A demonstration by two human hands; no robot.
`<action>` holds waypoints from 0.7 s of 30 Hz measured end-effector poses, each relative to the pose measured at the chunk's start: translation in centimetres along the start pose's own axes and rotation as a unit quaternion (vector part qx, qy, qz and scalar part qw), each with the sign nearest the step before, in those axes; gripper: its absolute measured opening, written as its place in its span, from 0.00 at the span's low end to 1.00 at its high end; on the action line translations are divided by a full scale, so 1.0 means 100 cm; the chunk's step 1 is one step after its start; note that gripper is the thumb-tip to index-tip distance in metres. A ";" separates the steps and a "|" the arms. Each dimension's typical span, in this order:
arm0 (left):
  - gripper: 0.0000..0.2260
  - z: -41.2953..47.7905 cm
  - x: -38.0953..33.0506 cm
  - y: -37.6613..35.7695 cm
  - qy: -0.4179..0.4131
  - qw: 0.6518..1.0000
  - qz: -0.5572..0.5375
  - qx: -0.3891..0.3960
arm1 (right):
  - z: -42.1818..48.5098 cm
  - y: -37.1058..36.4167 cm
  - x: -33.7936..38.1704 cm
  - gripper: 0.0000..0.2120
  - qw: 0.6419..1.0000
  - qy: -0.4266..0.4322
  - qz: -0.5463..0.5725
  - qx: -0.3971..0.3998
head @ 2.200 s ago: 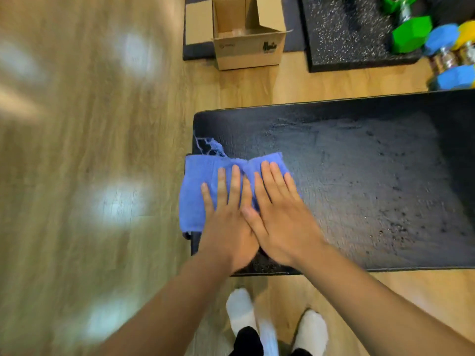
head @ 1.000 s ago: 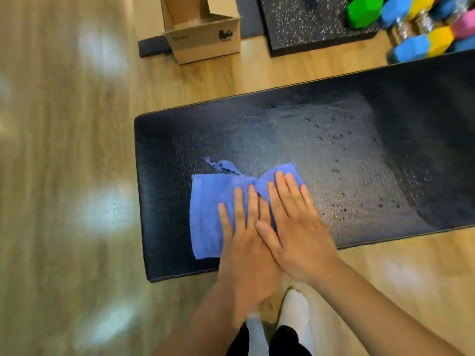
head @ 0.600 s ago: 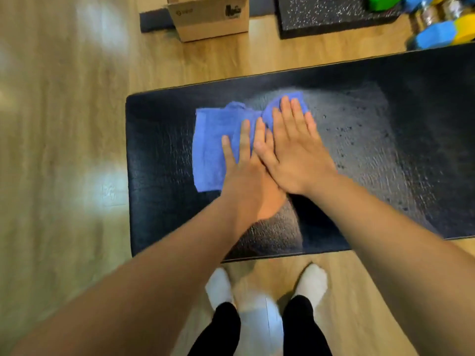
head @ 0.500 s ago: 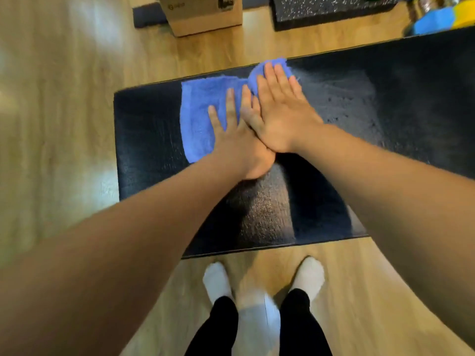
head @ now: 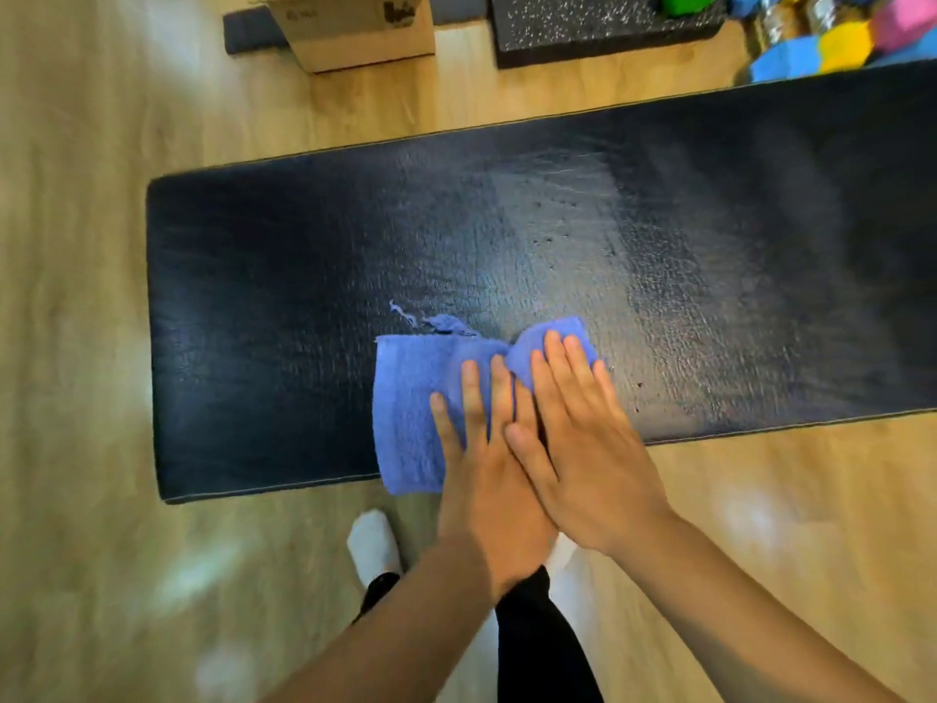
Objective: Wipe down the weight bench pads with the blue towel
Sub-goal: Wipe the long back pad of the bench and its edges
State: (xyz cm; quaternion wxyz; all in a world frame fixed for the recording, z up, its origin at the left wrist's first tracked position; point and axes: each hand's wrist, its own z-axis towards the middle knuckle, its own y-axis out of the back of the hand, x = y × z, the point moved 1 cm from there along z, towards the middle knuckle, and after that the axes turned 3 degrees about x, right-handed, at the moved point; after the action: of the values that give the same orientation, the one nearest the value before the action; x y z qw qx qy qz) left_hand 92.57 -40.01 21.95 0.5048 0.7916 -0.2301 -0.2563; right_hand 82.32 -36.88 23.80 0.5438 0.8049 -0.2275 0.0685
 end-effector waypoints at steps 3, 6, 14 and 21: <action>0.32 0.016 0.001 0.008 -0.020 0.999 -0.029 -0.003 | 0.005 0.011 -0.017 0.36 1.000 -0.001 0.028 0.006; 0.32 0.070 0.025 0.028 -0.076 0.997 0.017 -0.022 | 0.057 0.035 -0.031 0.37 0.999 -0.033 -0.003 -0.019; 0.37 0.219 0.031 0.089 -0.005 0.998 0.051 0.035 | 0.193 0.122 -0.040 0.32 0.997 -0.074 -0.004 0.026; 0.36 0.101 -0.005 0.039 -0.039 0.998 0.030 -0.032 | 0.075 0.050 -0.043 0.35 0.998 -0.036 0.006 -0.044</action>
State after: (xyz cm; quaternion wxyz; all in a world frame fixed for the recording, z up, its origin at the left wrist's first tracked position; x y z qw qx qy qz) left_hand 85.33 -48.05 22.04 0.5282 0.7572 -0.2647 -0.2787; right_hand 75.28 -43.94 23.53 0.5701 0.7805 -0.2544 0.0328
